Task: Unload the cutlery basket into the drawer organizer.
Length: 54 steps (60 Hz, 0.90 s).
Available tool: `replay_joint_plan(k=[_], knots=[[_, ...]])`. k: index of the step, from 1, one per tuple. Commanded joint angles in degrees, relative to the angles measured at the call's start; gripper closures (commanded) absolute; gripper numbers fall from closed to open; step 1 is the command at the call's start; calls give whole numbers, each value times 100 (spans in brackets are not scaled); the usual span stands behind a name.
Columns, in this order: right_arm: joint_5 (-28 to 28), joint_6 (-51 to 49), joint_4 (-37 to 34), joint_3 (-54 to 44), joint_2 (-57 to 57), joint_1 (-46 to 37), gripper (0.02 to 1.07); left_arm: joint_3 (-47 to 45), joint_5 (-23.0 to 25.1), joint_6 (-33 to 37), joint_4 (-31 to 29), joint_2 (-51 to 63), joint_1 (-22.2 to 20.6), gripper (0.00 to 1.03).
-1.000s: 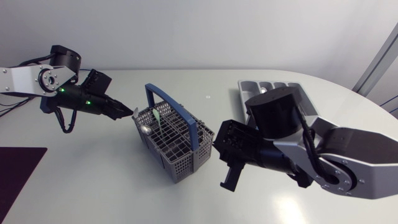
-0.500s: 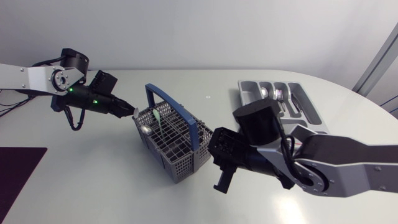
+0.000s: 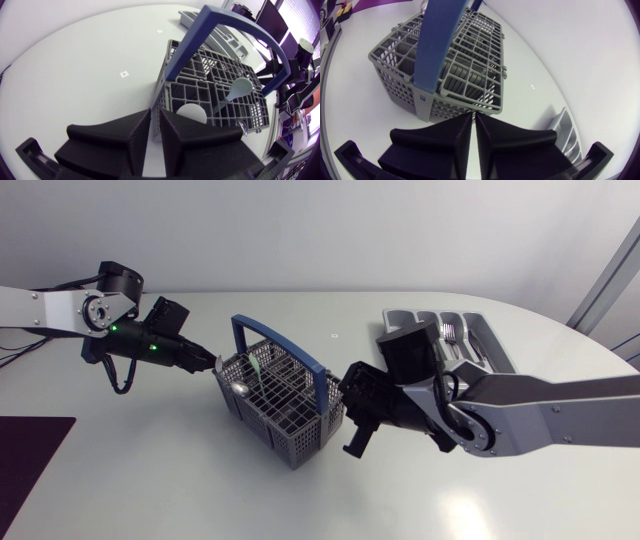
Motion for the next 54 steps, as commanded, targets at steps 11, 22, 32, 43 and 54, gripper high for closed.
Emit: replay_joint_plan(k=[11,22,32,43,54], knots=[[-126,-120,214,783,578,-307,94,-598,139,156,-71,-479,-115,86],[-293,-147,372,1258,1141,-623,94,-923,183,147,-124,-980,-186,86],[-328,-208,460,1724,1598,-755,94,-1090,236,147,-256,-1340,-238,86],[-196,-235,601,1627,1484,-904,92,-1134,236,138,-274,-1568,-186,86],[112,-366,803,766,368,-922,80,-1178,236,200,-274,-2017,78,71]])
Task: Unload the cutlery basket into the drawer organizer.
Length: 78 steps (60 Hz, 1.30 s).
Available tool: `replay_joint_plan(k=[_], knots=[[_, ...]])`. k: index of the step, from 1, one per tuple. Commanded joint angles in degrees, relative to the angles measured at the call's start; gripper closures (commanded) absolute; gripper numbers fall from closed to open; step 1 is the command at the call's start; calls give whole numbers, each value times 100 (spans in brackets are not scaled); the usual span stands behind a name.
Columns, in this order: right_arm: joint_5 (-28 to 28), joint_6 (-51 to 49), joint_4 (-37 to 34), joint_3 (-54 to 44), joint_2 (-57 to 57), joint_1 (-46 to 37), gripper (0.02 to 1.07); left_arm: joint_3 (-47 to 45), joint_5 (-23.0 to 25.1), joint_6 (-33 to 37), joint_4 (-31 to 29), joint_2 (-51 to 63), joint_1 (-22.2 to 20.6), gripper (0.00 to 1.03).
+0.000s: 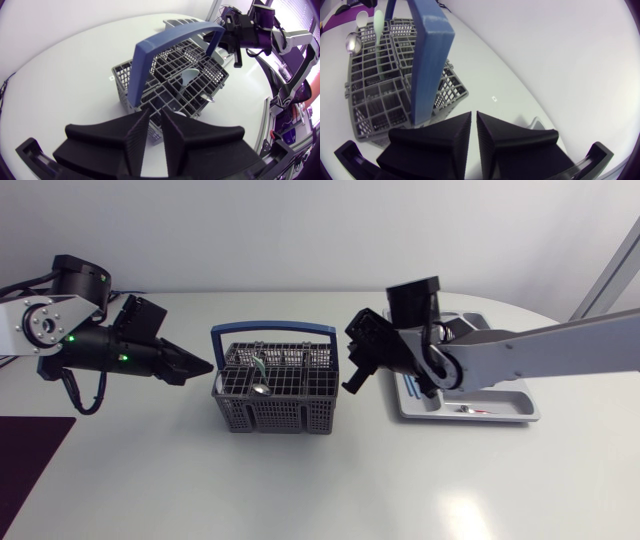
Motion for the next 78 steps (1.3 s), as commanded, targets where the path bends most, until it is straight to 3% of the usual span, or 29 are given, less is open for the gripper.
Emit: replay_joint_plan(k=[1,6,14,17,22,34,39,48,61,78], knots=[[94,-91,35,-474,-702,-21,76,-199,63,208,-55,-360,102,69],[191,-91,-70,-782,-1264,67,62,-243,63,226,-64,-641,111,55],[279,-12,-395,-1028,-1871,207,44,-155,-104,156,-495,-975,-100,44],[279,23,-527,-1081,-2038,242,37,-155,-631,6,-582,-1081,-460,38],[288,67,-615,-1160,-2196,286,31,-146,-1545,-310,-635,-1160,-1023,35],[349,155,-747,-1256,-2337,392,31,82,-3584,-934,-864,-1107,-2368,32],[367,190,-764,-1291,-2416,453,31,205,-4200,-1189,-943,-958,-2702,32],[419,225,-800,-1379,-2530,550,31,372,-4885,-1444,-987,-580,-2877,32],[428,269,-905,-1458,-2706,576,31,407,-5448,-1875,-1075,-132,-3036,39],[463,322,-1011,-1529,-2890,682,31,425,-5755,-2103,-925,106,-3123,73]])
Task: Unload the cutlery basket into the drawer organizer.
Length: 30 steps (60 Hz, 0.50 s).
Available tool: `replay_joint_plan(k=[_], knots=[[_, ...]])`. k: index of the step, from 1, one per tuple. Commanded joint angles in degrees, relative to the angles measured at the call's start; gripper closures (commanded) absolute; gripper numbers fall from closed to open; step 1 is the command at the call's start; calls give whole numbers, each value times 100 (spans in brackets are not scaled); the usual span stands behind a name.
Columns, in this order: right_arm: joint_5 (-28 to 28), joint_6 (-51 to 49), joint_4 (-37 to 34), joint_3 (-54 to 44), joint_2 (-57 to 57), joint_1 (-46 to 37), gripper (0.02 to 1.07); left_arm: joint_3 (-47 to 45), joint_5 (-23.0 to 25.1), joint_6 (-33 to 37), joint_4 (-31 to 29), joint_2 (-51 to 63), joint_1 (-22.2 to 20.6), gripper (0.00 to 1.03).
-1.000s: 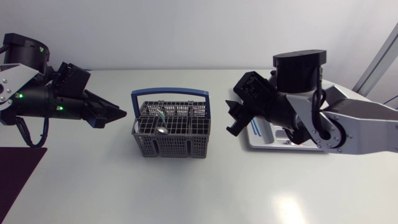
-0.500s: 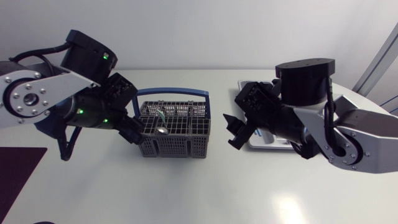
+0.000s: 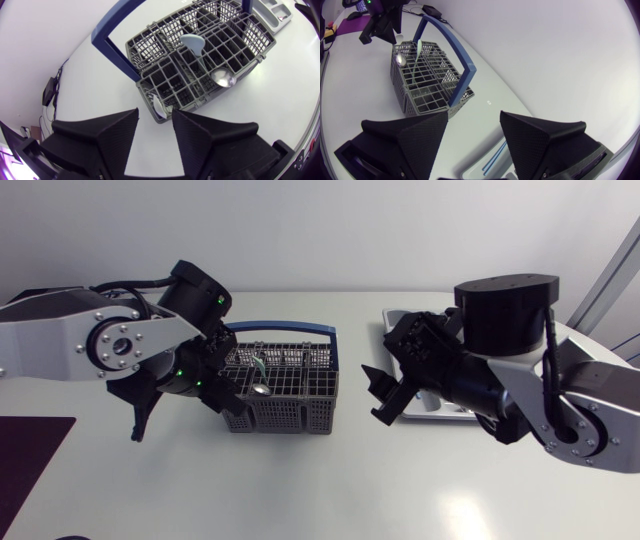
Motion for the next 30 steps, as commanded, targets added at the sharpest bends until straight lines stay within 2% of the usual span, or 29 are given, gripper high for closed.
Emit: replay_joint_plan(k=[1,9,16,30], knots=[[42,163,-99,-165,-141,63,31,143,-90,-178,93,114,-46,75],[42,163,-126,-209,-194,63,31,108,-169,-213,208,211,-81,81],[42,163,-117,-253,-220,63,31,90,-204,-257,331,317,-90,93],[42,154,-126,-323,-299,63,30,81,-389,-283,427,404,-143,97]])
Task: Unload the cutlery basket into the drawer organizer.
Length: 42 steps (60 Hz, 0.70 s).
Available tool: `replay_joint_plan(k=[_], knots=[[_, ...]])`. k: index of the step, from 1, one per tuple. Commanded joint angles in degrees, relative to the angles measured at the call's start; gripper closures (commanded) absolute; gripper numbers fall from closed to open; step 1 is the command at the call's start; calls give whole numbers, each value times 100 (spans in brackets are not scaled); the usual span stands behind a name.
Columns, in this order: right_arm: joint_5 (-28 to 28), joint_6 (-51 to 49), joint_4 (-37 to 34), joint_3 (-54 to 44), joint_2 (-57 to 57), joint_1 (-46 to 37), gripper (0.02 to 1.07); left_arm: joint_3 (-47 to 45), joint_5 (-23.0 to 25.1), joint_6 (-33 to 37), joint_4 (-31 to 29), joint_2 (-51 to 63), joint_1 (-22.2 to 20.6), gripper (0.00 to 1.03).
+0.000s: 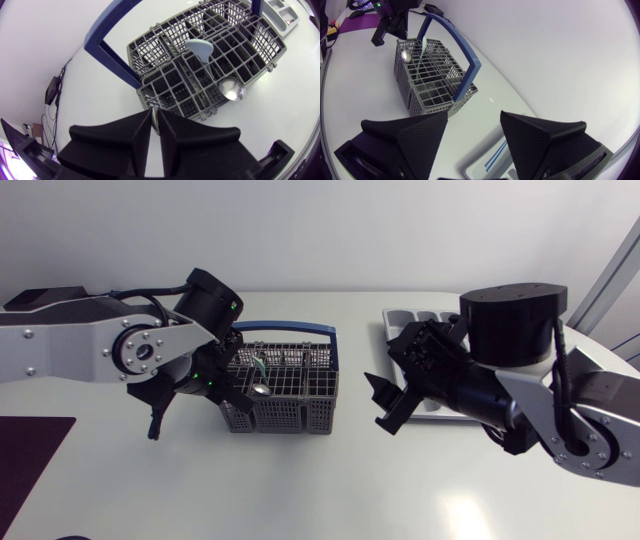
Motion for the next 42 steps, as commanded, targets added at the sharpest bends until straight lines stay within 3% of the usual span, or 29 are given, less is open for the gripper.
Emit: replay_joint_plan(k=[1,42], knots=[[39,127,-27,-133,-83,28,30,81,-129,-161,47,77,-92,97],[13,127,-45,-159,-153,116,30,248,-700,41,-243,-1172,-549,99]])
